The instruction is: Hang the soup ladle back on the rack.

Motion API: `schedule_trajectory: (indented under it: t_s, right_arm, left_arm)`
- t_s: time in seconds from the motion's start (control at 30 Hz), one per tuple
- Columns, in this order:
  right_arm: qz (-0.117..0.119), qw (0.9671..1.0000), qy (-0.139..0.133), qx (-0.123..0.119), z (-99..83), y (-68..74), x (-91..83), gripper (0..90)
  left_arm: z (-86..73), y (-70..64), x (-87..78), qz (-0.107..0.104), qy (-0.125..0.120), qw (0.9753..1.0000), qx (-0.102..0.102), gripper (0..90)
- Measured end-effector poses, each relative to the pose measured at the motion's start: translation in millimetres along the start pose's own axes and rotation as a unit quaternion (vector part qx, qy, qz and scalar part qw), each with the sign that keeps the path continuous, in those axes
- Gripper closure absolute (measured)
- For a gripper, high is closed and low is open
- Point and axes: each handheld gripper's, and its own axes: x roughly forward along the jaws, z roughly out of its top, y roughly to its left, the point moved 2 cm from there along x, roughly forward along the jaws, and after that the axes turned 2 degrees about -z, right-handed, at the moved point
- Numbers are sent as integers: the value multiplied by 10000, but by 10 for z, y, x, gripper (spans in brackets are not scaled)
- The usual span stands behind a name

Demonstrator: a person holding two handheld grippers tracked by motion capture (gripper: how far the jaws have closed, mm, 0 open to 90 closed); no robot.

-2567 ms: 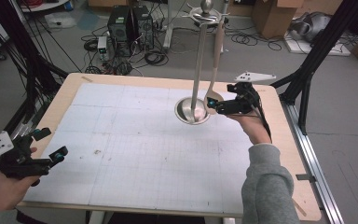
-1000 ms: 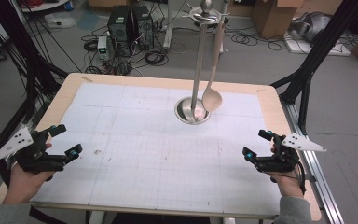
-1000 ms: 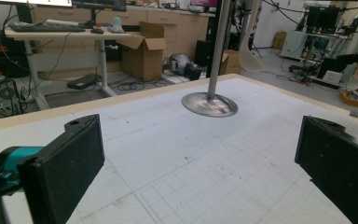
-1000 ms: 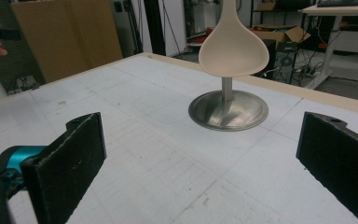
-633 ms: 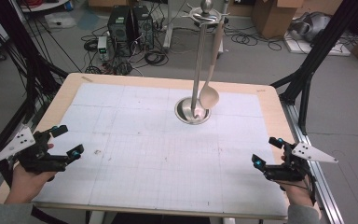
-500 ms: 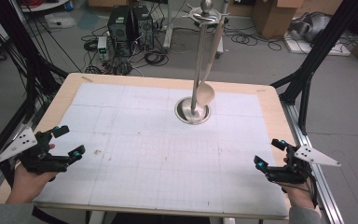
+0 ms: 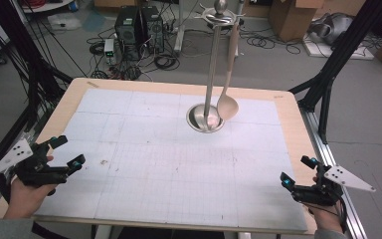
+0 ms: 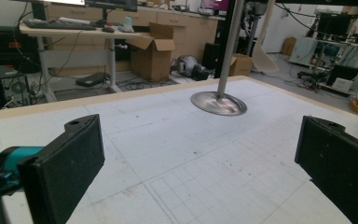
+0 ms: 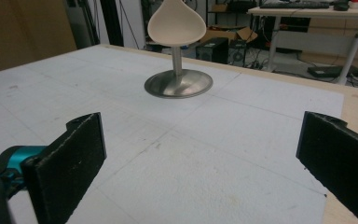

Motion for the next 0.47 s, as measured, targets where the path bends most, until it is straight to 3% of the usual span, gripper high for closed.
schedule_trajectory:
  t_s: [0.3,0.47]
  right_arm:
    - [42,9998,-100,184,-39,-57,-169,0]
    - [25,9996,-184,216,-37,-75,-169,0]
  left_arm:
    - [-72,112,-100,190,-64,9998,-32,18]
    - [-63,75,-88,111,-82,9999,-34,18]
